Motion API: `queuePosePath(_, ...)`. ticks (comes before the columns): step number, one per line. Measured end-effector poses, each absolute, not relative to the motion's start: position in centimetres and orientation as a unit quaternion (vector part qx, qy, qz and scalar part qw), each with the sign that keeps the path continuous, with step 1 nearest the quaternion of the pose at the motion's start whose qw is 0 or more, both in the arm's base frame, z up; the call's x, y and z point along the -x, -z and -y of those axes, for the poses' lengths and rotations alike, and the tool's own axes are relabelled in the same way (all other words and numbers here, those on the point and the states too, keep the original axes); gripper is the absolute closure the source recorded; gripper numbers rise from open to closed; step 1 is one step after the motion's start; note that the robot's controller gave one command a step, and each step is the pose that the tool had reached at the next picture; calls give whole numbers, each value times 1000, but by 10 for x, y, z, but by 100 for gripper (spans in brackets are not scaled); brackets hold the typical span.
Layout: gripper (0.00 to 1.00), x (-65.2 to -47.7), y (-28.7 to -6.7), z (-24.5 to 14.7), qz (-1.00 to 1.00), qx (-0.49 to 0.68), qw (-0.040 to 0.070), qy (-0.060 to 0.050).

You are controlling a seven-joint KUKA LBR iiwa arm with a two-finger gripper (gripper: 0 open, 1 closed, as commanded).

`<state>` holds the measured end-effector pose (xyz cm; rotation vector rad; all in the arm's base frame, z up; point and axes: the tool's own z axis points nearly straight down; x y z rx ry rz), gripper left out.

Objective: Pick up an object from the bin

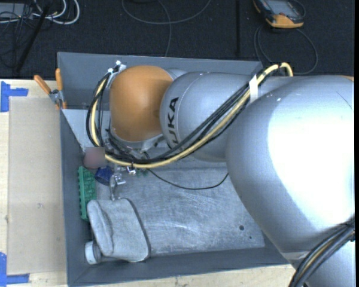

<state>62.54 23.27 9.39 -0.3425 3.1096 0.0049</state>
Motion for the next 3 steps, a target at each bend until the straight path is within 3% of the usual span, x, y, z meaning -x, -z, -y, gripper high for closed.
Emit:
queuePosePath(1,100,-624,-91,-232,-994,107,4,-2)
queuePosePath(2,100,-495,-177,-232,-972,235,-1,0)
queuePosePath(3,100,-471,-125,-243,-968,252,-4,1)
